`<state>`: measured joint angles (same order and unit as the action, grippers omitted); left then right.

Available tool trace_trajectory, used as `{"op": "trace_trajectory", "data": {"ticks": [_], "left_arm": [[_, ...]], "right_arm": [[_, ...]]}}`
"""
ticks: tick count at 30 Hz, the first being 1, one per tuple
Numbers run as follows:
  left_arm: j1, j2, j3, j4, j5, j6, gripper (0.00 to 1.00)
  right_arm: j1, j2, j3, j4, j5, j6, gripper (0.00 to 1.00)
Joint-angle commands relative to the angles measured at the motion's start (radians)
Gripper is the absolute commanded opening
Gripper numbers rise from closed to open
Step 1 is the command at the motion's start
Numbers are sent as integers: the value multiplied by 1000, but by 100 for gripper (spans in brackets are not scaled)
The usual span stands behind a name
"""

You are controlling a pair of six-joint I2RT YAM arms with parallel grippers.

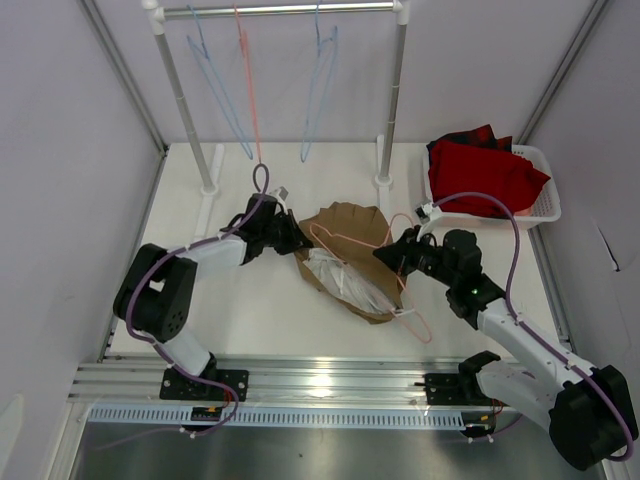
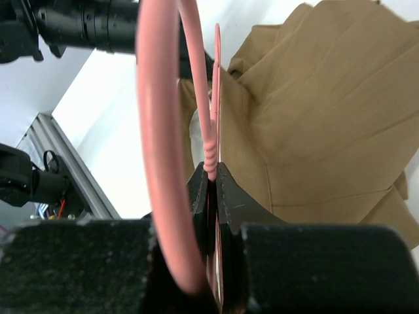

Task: Place the skirt on the hanger

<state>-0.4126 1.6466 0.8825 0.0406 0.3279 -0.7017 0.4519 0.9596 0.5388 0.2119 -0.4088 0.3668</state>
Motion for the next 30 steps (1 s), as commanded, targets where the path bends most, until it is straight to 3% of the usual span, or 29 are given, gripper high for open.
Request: {"op": "trace_trajectory", "data": {"ticks": [1, 30], "left_arm": [[40, -13, 16, 33, 39, -13, 0], [72, -5, 44, 15, 46, 18, 0]], "right_arm": [[7, -22, -10, 7, -70, 4, 0], [8, 4, -36, -115, -84, -55, 0]]}}
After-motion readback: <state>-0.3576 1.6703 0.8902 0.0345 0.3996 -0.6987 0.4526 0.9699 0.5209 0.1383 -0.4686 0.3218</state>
